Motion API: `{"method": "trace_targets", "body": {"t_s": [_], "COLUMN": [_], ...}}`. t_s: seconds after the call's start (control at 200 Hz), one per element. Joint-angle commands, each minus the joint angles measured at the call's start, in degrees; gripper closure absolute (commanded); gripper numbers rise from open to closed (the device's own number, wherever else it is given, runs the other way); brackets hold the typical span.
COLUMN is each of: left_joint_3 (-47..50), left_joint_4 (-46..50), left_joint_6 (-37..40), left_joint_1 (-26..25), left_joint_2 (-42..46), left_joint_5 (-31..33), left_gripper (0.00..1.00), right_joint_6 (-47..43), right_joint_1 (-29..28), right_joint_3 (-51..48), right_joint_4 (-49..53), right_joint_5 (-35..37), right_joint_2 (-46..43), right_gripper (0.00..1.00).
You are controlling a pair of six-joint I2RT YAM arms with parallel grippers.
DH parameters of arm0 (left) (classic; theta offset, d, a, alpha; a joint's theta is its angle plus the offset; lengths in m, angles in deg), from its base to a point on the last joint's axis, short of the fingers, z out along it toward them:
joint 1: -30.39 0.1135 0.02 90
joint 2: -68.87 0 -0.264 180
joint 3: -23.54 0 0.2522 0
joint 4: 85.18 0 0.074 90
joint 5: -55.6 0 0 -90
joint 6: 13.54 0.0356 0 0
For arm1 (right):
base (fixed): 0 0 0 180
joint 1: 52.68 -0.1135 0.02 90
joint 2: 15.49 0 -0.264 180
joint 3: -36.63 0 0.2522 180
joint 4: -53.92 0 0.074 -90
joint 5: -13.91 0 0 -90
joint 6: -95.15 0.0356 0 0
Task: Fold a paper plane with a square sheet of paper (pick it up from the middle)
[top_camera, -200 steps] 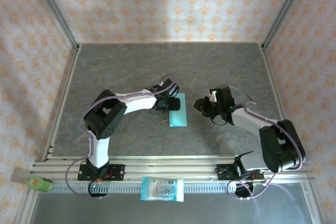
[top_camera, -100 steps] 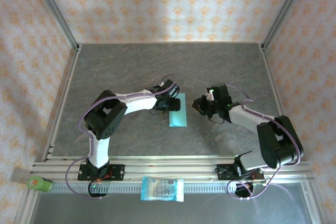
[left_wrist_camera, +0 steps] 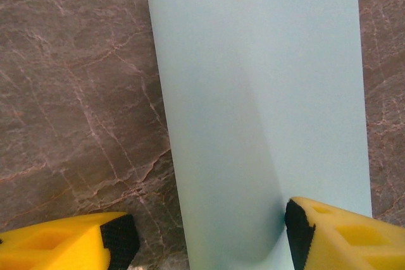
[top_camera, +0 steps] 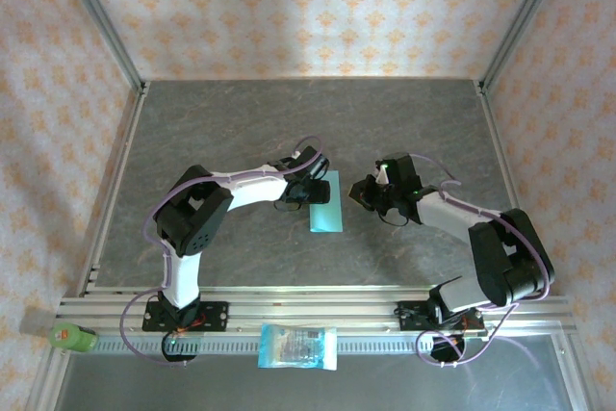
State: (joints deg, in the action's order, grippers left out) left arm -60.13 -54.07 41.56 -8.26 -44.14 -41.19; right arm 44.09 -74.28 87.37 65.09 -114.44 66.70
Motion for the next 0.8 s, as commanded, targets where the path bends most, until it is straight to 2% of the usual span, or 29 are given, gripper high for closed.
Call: {"method": "trace_targets", "body": {"t_s": [0.0, 0.796], "left_joint_3": [4.61, 5.26], "left_joint_4": [-1.13, -1.03], "left_joint_6": [-0.09, -1.87], "left_joint_1": [1.92, 1.86], "left_joint_2": [-8.89, -10.22], "left_joint_5": [4.27, 4.76], "left_gripper": [0.29, 0.29], "right_joint_6": [-0.15, -0.27], "right_joint_1": [-0.19, -0.27], "right_joint_3": [0.34, 0.41], "right_joint_4": [-0.22, -0.13], "right_joint_5": [1.11, 0.91], "right_joint_2": [0.27, 1.02], "right_gripper": [0.89, 0.89]}}
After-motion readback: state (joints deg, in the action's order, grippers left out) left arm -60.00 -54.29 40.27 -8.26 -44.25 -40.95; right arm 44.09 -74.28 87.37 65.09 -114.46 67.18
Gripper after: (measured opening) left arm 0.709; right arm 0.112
